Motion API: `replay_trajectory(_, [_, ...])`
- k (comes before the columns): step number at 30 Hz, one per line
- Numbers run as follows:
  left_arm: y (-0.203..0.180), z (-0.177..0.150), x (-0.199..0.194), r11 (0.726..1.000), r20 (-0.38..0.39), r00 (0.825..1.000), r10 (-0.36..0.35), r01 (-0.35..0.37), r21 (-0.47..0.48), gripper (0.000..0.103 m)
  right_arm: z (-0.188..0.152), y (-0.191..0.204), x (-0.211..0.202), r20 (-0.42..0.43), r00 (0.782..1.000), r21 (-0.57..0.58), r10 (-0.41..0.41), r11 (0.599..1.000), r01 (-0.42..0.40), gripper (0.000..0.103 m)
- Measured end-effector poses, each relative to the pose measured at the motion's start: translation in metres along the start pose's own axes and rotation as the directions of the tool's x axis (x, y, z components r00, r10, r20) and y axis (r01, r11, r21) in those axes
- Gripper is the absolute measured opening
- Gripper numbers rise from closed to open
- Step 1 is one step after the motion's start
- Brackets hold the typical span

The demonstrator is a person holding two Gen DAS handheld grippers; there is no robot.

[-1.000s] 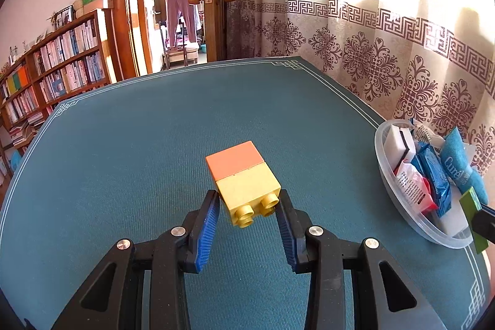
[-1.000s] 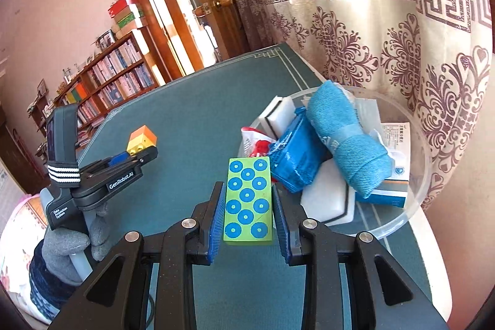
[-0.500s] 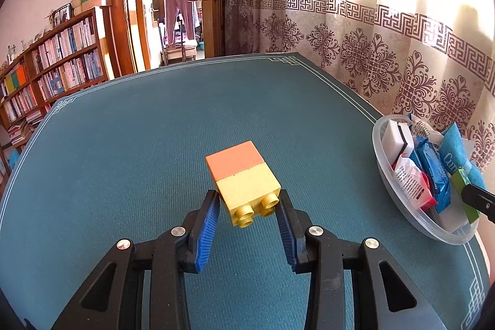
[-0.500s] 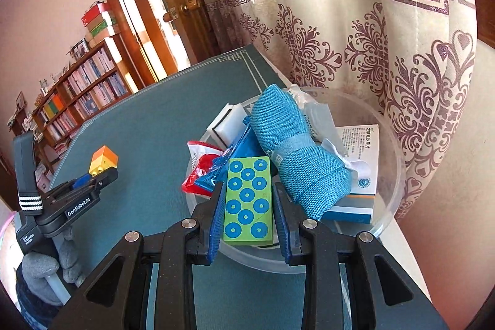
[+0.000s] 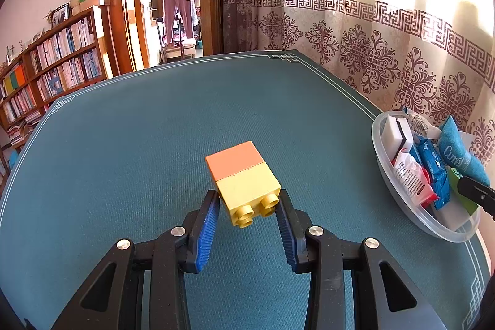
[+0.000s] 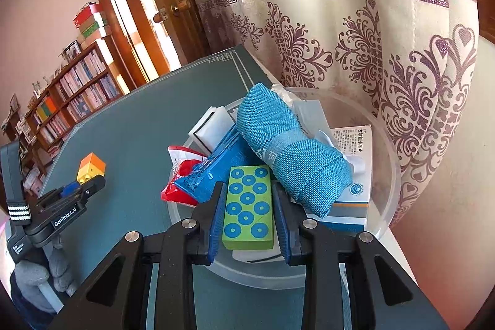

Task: Organize objects
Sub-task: 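Carry both bricks over to the clear bowl with both tools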

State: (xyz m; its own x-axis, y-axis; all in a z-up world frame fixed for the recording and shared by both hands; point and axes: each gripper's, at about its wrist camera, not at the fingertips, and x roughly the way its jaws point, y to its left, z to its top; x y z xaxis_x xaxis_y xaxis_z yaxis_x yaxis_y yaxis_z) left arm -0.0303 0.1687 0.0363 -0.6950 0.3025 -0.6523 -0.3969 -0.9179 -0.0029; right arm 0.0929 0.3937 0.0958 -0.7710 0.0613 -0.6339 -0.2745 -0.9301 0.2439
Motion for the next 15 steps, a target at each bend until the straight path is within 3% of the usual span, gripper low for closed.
replay_trajectory(8, [0.000,-0.001,-0.003,1.000,0.000,1.000,-0.011,0.011,0.006,0.040,-0.002,0.000,-0.008,-0.009,0.999,0.020,0.035,0.999,-0.035,0.032])
replay_trajectory(15, [-0.005,-0.001,-0.006,0.999,0.001,0.999,-0.037,0.037,0.015,0.040,-0.008,0.004,-0.024,0.021,1.000,-0.014,0.009,1.000,-0.008,0.033])
